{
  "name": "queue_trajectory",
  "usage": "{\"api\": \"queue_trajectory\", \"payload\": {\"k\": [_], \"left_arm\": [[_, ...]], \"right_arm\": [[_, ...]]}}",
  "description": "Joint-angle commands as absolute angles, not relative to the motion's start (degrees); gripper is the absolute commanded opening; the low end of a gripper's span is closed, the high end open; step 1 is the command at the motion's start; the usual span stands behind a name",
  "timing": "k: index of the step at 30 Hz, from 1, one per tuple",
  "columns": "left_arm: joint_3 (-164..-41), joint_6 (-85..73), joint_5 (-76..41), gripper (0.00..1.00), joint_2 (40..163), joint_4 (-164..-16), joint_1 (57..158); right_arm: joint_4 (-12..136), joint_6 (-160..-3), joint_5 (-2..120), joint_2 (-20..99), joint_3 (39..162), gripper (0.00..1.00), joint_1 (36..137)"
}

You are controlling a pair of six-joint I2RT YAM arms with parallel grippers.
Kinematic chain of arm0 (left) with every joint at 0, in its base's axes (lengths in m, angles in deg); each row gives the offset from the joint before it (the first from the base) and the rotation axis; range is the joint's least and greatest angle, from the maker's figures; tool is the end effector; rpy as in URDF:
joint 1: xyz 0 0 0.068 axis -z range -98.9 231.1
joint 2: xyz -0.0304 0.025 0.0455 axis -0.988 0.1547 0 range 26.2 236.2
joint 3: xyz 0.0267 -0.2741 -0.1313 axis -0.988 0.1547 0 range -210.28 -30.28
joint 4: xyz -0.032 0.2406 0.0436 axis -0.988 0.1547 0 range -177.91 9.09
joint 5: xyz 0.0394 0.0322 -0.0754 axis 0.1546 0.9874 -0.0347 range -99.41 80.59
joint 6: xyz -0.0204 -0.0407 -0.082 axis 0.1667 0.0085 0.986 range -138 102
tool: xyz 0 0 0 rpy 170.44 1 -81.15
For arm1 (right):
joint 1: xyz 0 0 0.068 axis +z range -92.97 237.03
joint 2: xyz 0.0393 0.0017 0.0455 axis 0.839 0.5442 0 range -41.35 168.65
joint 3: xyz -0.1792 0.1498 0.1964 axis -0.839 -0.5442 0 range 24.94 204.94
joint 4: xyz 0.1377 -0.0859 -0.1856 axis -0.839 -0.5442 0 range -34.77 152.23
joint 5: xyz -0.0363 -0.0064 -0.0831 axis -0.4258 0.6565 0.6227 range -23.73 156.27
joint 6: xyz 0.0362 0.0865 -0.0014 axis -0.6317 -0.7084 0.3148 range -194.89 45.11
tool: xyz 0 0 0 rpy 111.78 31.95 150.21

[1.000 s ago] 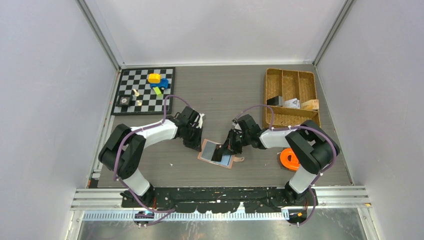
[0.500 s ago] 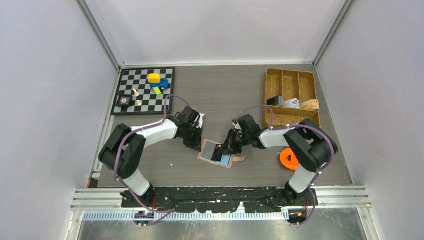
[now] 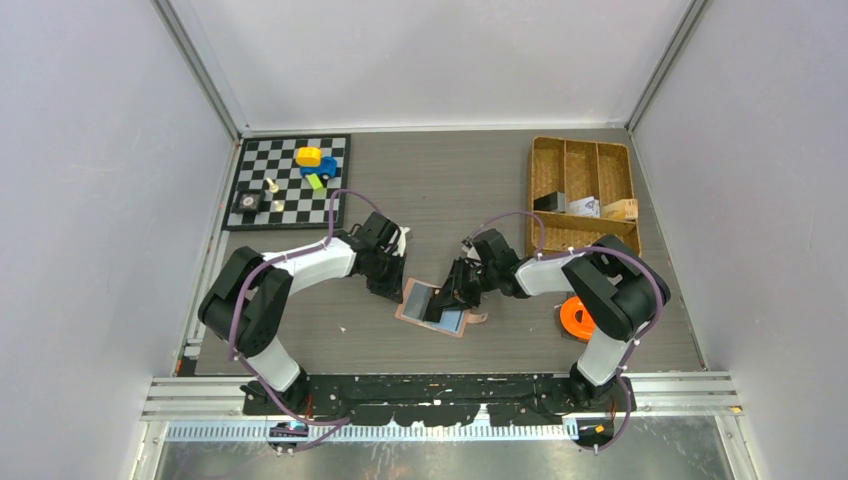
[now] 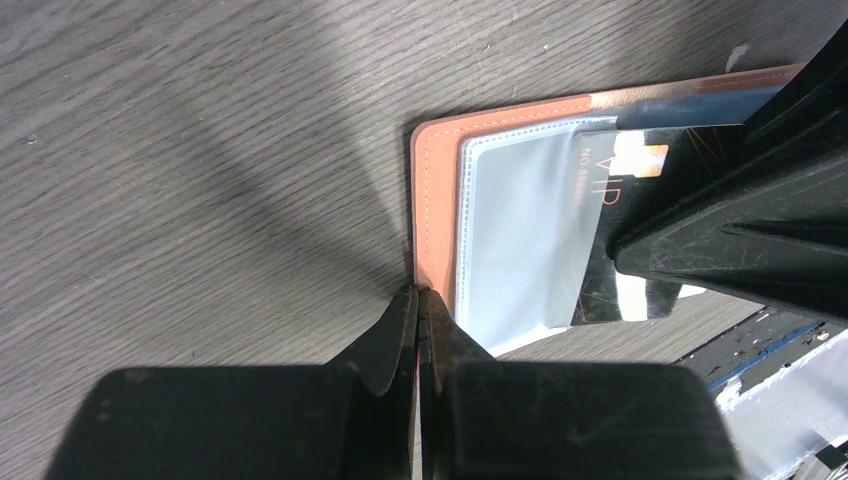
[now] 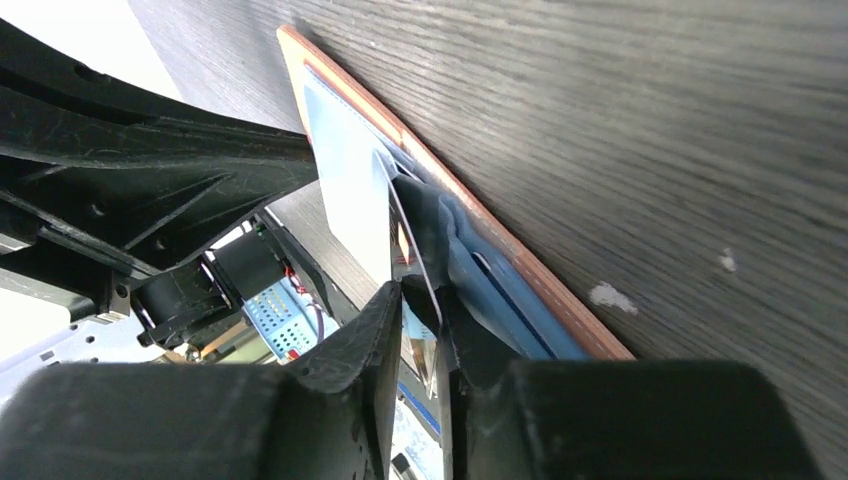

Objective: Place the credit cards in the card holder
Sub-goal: Insert the credit card into the card holder.

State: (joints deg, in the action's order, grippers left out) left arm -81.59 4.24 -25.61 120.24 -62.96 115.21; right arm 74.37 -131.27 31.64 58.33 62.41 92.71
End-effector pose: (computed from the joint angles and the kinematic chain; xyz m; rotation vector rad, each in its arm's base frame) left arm 0.2425 -0.1927 0.1550 0.3764 2.8415 -0.6264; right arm 0.2335 0.2267 0.1218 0.1895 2.7863 1.3262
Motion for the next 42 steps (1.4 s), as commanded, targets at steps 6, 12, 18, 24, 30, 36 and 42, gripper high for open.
{"api": "queue_trajectory", "payload": {"k": [6,12,18,24,30,36,42], "left_arm": [[-82.2,4.0,-25.1,0.00,120.2,-62.6,115.4],[-82.1,4.1,-25.7,0.00,120.4,-63.0,115.3],[-81.7,4.6,-27.8,0.00,120.3,-64.3,115.4],[-81.4,5.5,-31.8,0.02,118.3,-66.1,115.3],[-79.7,11.5,-38.5,0.10,117.0,-72.0,116.3],[-78.9,16.2,-38.8,0.12,118.3,-77.2,119.8],[-78.2,18.5,-38.8,0.13,120.0,-79.9,120.3]], "right_arm": [[56.8,-126.6,44.4,55.1,64.4,0.50,93.4],[49.5,-125.2,47.8,51.7,66.4,0.60,93.7],[41.2,-122.6,52.5,47.6,70.5,0.62,94.6],[34.0,-120.2,57.5,45.0,73.9,0.68,95.7],[26.8,-118.5,62.8,43.6,77.4,0.70,96.6],[24.3,-117.8,64.7,42.8,78.4,0.72,96.8],[26.2,-119.4,62.8,43.2,76.8,0.70,96.8]]}}
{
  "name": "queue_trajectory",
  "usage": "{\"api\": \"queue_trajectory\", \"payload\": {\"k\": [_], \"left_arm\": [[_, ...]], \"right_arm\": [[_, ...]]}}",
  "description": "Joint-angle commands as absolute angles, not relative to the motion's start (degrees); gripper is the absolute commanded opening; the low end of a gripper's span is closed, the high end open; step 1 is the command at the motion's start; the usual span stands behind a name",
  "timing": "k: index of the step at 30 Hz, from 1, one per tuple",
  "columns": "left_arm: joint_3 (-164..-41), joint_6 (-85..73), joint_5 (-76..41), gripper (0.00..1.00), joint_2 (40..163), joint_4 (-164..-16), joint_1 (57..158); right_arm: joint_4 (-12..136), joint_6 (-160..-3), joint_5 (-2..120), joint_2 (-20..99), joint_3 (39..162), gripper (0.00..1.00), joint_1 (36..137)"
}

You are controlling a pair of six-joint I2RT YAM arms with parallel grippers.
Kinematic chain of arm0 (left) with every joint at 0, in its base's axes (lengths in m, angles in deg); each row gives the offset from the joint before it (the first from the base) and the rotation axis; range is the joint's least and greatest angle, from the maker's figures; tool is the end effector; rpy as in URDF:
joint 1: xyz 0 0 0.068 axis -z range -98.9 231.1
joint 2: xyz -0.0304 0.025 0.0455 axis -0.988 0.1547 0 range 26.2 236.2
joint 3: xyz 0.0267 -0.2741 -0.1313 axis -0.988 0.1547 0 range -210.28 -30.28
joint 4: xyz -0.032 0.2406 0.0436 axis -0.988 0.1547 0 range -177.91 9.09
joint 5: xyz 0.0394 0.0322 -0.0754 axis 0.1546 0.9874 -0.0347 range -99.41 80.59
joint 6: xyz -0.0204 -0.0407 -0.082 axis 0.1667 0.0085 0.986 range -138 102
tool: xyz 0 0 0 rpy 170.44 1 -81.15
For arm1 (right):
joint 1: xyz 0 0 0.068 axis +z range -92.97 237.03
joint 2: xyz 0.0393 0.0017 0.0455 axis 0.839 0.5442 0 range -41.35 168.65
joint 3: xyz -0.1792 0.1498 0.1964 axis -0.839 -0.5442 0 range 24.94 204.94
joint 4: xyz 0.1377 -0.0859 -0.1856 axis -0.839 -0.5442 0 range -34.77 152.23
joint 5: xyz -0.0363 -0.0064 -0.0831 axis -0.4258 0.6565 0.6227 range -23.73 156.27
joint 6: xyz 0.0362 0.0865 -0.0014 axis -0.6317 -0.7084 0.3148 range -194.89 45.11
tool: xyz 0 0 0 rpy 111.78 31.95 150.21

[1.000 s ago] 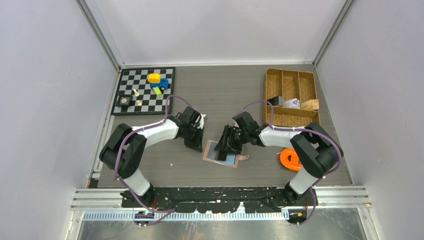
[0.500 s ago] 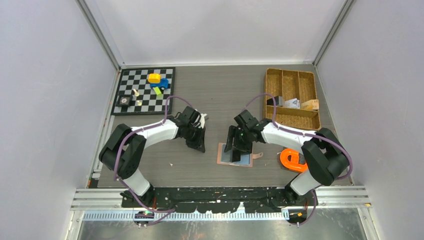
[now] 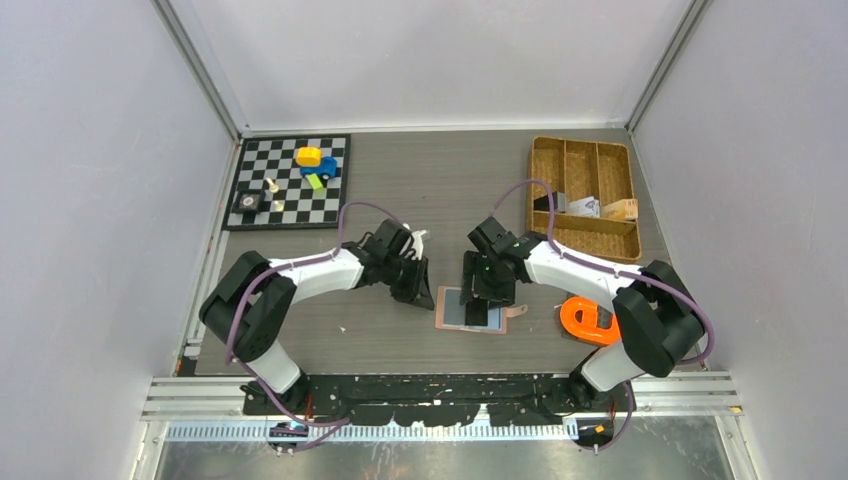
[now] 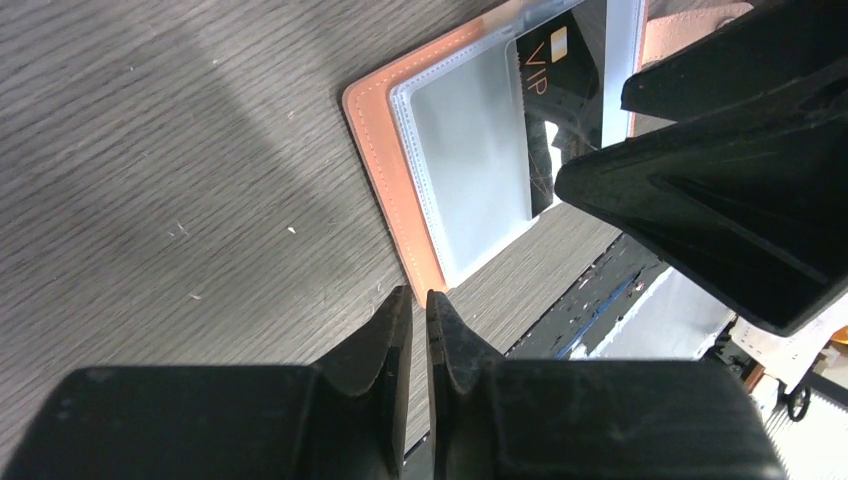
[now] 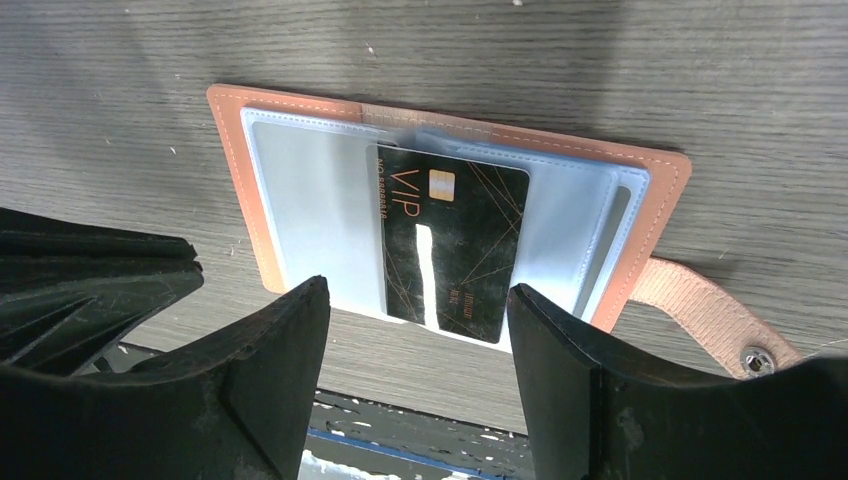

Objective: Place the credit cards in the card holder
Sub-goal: Insert the credit card into the card holder.

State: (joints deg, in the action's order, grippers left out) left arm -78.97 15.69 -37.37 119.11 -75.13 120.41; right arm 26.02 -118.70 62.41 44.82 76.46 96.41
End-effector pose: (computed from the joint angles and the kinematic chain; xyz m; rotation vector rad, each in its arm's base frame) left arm 0.2241 -0.2347 0.1689 0.3408 2.7633 -1.0450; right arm 0.2086 0.1785 0.1796 0.0961 2.9079 0.3990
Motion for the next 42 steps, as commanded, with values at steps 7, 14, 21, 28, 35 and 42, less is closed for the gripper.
{"api": "queue_trajectory", "payload": {"k": [7,14,21,28,35,42], "left_arm": [[-77.0,20.1,-39.6,0.13,121.9,-82.5,120.8],[-76.3,20.4,-39.1,0.13,123.1,-83.5,120.8],[-76.2,20.6,-39.1,0.13,123.8,-84.0,120.8],[-76.1,20.5,-39.1,0.11,124.9,-84.3,120.8],[-75.8,20.6,-39.4,0.07,125.5,-84.9,120.8],[-75.5,20.6,-39.7,0.05,125.4,-85.5,120.8]], "right_arm": [[26.4,-120.8,62.2,44.1,76.5,0.66,97.1],[24.6,-121.2,65.3,43.5,76.0,0.66,97.5],[26.2,-121.9,65.5,44.8,74.3,0.66,97.5],[30.2,-123.2,62.9,45.1,73.1,0.64,97.5],[32.7,-124.0,61.2,46.2,73.5,0.62,98.2],[34.3,-124.1,61.4,48.0,75.5,0.62,100.0]]}}
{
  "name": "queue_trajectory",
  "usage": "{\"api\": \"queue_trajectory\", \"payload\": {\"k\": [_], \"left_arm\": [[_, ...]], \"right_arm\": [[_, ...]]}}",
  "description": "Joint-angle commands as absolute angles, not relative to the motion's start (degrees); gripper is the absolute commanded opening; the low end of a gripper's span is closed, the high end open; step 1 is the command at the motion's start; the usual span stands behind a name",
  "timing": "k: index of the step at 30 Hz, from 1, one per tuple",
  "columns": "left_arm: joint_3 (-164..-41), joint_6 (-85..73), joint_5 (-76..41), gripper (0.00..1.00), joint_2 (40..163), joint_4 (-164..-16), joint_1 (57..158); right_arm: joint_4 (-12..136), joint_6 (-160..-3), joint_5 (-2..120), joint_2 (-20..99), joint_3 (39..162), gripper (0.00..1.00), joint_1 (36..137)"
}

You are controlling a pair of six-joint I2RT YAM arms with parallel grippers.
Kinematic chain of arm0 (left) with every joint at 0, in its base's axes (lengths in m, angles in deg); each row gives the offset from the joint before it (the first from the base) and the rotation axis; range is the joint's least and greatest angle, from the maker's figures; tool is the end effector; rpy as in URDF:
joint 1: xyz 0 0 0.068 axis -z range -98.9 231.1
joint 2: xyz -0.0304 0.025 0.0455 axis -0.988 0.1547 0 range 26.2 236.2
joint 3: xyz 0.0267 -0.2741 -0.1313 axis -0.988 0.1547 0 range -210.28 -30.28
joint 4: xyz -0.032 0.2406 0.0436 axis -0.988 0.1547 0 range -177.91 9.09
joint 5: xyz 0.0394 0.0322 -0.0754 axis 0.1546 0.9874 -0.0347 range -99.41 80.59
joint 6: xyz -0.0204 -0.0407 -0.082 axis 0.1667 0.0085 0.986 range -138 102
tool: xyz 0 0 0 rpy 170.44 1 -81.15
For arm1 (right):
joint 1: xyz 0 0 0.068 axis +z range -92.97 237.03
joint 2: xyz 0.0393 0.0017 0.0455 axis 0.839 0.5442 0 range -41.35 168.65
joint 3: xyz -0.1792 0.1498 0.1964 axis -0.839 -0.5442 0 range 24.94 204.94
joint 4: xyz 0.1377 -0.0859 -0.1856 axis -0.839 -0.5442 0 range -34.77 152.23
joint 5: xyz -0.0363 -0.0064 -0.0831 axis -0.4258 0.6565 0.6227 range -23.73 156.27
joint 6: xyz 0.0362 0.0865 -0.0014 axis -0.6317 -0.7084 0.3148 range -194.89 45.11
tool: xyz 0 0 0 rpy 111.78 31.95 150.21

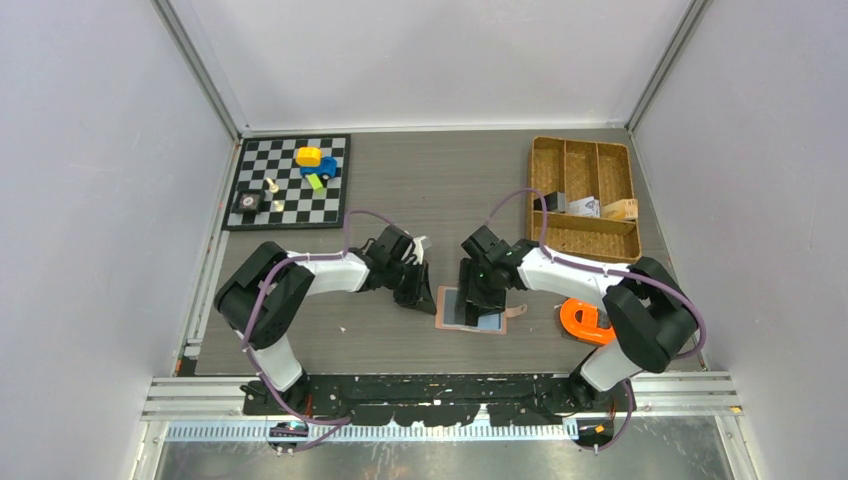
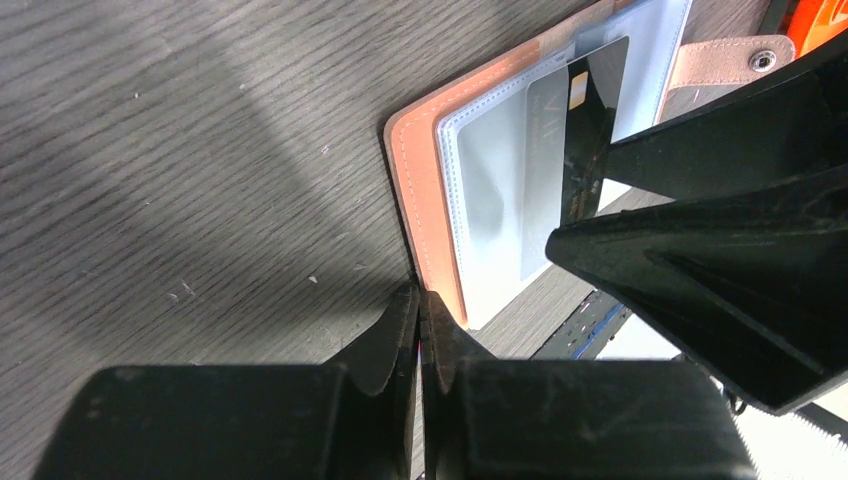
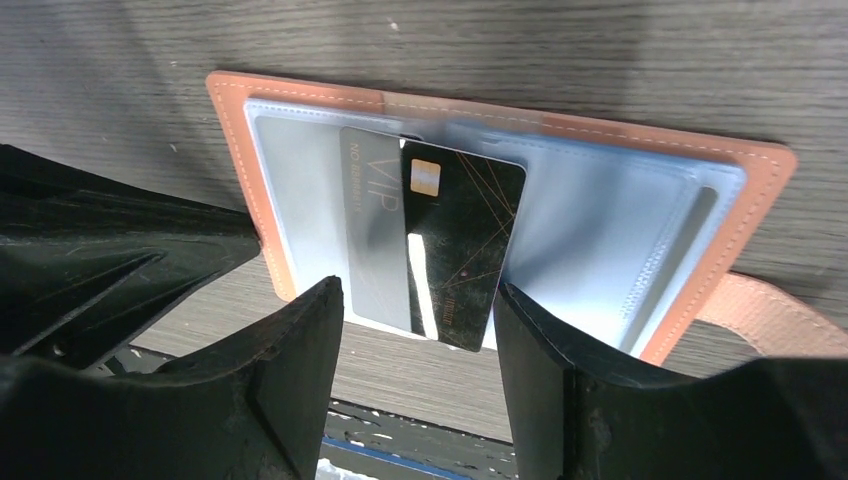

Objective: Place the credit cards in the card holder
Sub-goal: Insert the credit card into the card holder.

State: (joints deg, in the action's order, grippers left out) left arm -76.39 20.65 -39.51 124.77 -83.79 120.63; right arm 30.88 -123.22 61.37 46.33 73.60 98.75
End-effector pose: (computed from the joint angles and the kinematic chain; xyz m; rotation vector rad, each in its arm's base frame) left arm 0.2295 -0.2443 0.1395 0.2478 2.8001 -1.1152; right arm 0.2018 0.1895 0.1639 0.1473 2.9226 0.4467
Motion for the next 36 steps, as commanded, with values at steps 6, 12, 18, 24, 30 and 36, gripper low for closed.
{"api": "queue_trajectory", "payload": {"k": [6,12,18,24,30,36], "left_arm": [[-75.2,20.7,-39.8,0.04,125.4,-85.9,120.8],[-75.0,20.8,-39.8,0.03,125.4,-86.3,120.8],[-74.9,20.8,-39.5,0.02,125.5,-86.5,120.8],[-74.8,20.9,-39.1,0.02,125.5,-86.3,120.9],[-74.9,20.5,-37.7,0.01,124.9,-85.2,120.8],[-74.9,20.5,-37.6,0.00,125.2,-85.1,120.8]], "right_arm": [[36.2,-123.7,61.9,49.2,76.5,0.61,100.9],[38.3,-122.5,62.1,49.8,76.6,0.61,101.8],[38.9,-119.9,64.2,49.9,76.9,0.61,102.3],[41.7,-118.2,62.5,50.6,76.9,0.61,102.5],[39.6,-117.5,65.8,50.4,77.3,0.61,102.6],[37.4,-117.1,69.9,51.9,78.5,0.61,102.6]]}}
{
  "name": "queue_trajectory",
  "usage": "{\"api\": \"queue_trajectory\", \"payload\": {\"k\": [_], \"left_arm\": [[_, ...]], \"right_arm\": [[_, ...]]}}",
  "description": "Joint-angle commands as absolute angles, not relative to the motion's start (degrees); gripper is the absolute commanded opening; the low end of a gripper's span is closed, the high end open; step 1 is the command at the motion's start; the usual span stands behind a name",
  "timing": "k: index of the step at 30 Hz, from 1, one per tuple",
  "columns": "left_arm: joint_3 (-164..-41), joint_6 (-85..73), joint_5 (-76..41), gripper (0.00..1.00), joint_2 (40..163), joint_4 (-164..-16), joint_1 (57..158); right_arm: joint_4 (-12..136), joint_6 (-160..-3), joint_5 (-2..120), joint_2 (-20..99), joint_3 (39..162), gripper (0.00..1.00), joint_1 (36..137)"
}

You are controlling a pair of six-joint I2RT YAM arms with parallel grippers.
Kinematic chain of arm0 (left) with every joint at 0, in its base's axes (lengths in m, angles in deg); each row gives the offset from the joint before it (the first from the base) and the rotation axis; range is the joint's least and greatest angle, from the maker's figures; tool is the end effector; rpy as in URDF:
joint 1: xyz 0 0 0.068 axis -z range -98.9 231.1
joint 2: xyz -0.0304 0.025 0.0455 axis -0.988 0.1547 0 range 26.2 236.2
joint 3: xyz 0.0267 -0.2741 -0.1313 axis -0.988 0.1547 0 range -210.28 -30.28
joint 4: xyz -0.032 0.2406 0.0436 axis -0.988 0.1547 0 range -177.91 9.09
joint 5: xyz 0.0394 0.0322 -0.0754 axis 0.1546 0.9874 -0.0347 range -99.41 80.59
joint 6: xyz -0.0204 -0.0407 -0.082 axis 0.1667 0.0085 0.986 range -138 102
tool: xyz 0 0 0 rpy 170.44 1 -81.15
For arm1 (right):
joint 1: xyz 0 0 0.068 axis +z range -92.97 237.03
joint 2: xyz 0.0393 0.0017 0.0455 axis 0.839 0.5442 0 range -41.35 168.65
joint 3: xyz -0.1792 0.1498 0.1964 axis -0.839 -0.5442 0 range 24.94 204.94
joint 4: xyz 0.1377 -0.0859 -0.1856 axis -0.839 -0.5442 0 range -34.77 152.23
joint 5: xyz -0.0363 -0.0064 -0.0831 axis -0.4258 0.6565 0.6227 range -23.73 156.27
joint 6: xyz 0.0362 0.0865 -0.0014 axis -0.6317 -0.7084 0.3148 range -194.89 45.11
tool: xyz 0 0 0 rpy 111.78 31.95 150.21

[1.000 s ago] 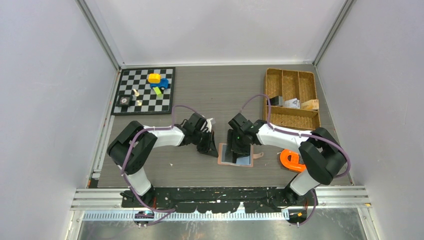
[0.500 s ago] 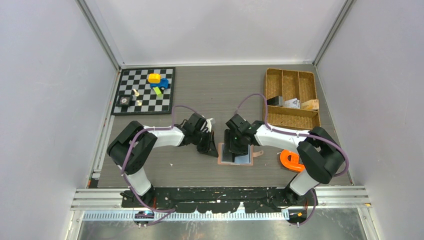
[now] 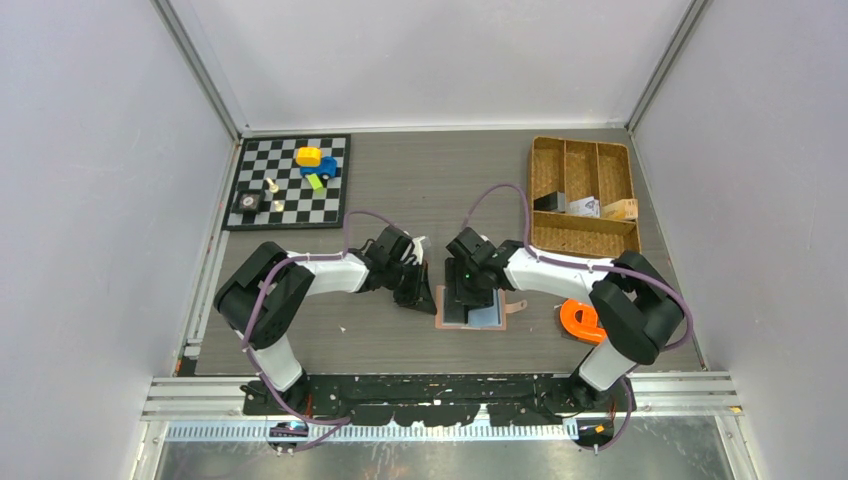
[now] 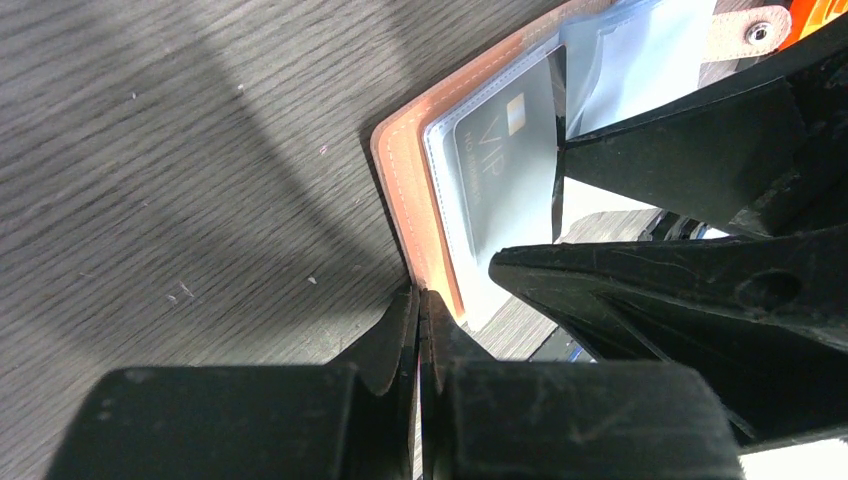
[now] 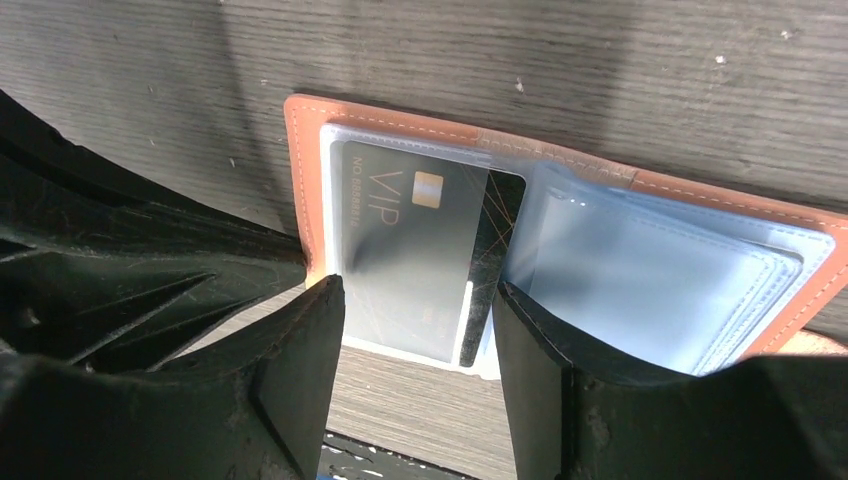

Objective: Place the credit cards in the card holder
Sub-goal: Insert the credit card into the card holder.

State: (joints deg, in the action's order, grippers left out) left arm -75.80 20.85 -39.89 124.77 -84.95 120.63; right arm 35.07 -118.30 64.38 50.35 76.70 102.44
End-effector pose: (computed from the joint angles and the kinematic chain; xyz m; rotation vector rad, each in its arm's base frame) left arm 0.2288 -0.2444 0.1386 0.2493 2.7920 -1.1295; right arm 0.2119 0.2188 0.1636 -0.0590 2.8459 0.4371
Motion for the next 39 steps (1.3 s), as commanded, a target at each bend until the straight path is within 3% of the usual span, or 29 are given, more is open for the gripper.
{"api": "queue_trajectory", "payload": {"k": [1,18,33,39], "left_arm": [[-74.8,20.5,-37.5,0.00,125.1,-85.1,120.8],[-75.2,20.1,-37.2,0.00,125.2,-84.5,120.9],[-75.6,18.7,-34.9,0.00,124.5,-82.9,119.9],[-74.1,17.3,-34.2,0.00,121.1,-80.6,115.4]], "right_arm": [[37.3,-117.2,70.4,52.0,78.7,0.61,102.6],[37.3,-115.1,70.8,53.3,80.2,0.66,102.6],[43.0,-114.8,62.1,52.8,79.3,0.60,102.6],[32.9,-112.2,69.1,47.5,83.8,0.68,102.2]]}}
